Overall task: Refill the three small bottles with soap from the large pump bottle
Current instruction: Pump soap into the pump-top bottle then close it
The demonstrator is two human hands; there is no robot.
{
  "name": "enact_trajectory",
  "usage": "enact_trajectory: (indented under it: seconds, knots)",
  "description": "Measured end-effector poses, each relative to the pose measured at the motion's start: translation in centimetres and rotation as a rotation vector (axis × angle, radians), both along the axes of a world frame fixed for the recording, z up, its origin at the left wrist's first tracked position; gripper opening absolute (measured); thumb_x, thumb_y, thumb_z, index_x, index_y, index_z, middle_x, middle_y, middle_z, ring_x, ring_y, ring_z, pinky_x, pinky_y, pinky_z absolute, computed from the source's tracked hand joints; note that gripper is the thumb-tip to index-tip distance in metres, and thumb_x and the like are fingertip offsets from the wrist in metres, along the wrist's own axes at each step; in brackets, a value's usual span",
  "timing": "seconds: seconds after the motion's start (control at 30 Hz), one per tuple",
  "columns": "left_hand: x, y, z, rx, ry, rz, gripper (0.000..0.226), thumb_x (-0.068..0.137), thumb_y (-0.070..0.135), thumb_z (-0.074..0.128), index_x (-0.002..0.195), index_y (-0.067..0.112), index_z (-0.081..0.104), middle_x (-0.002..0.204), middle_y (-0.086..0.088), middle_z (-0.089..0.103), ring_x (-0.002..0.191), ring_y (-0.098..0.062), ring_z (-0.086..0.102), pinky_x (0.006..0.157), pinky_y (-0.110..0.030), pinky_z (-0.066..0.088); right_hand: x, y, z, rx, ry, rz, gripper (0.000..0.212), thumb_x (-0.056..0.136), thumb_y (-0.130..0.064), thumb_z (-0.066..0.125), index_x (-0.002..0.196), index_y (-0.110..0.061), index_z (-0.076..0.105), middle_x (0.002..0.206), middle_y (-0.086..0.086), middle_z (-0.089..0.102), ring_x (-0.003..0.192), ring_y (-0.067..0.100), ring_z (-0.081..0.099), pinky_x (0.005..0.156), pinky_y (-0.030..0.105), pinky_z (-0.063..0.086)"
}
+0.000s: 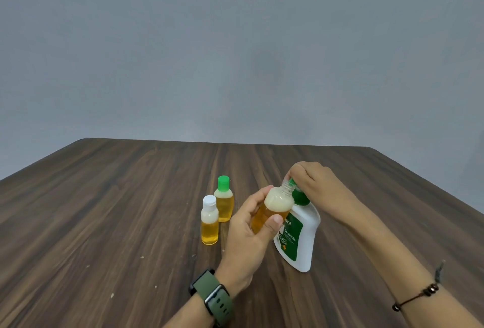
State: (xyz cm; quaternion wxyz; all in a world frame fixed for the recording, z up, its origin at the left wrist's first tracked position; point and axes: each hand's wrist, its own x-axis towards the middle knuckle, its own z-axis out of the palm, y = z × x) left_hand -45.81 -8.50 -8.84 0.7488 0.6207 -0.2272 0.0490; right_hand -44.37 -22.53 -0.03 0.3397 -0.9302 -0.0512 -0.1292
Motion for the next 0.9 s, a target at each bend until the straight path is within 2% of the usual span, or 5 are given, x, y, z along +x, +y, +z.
enact_trajectory:
  seconds: [0.13,0.3,0.47,0.77,0.9]
  knots:
    - [-0.1,0.1,0.0,-0.004,0.000,0.002,0.042,0.072,0.030,0.064,0.112,0.038,0.053,0.113,0.022,0.062,0.109,0.004,0.056,0.092,-0.026,0.049,0.0,0.1,0.5,-0.010,0.014,-0.019,0.037,0.095,-0.014,0.033,0.085,0.014,0.056,0.096,0.033,0.059,0.070,0.023,0.043,0.063,0.033,0.034]
    - [-0.2,0.0,0.4,-0.020,0.000,0.006,0.042,0.071,0.031,0.065,0.110,0.039,0.054,0.112,0.024,0.062,0.109,0.004,0.056,0.089,-0.022,0.049,-0.3,0.5,1.5,-0.081,0.014,-0.007,0.029,0.096,-0.013,0.033,0.070,-0.006,0.046,0.082,0.021,0.052,0.071,0.023,0.040,0.064,0.032,0.032]
    - [-0.1,-0.1,0.3,0.001,0.012,0.006,0.042,0.073,0.033,0.066,0.112,0.041,0.053,0.118,0.020,0.060,0.115,-0.004,0.055,0.100,-0.037,0.046,0.0,0.3,0.9,-0.047,0.018,-0.011,0.037,0.095,-0.013,0.033,0.088,0.014,0.057,0.097,0.030,0.060,0.073,0.023,0.046,0.065,0.032,0.035]
    - [-0.1,-0.1,0.1,0.026,-0.016,-0.004,0.049,0.062,0.057,0.071,0.108,0.051,0.055,0.117,0.023,0.061,0.115,-0.003,0.054,0.098,-0.037,0.048,0.3,0.1,0.2,-0.029,-0.015,-0.024,0.037,0.094,-0.013,0.033,0.090,0.014,0.058,0.096,0.031,0.059,0.071,0.022,0.043,0.063,0.033,0.034]
    - [0.1,-0.2,0.1,0.017,-0.021,0.002,0.044,0.066,0.049,0.068,0.108,0.051,0.055,0.117,0.023,0.061,0.115,-0.004,0.054,0.099,-0.039,0.047,0.3,0.2,0.9,-0.055,-0.013,-0.016,0.039,0.095,-0.014,0.032,0.091,0.014,0.059,0.097,0.029,0.061,0.073,0.023,0.046,0.065,0.032,0.036]
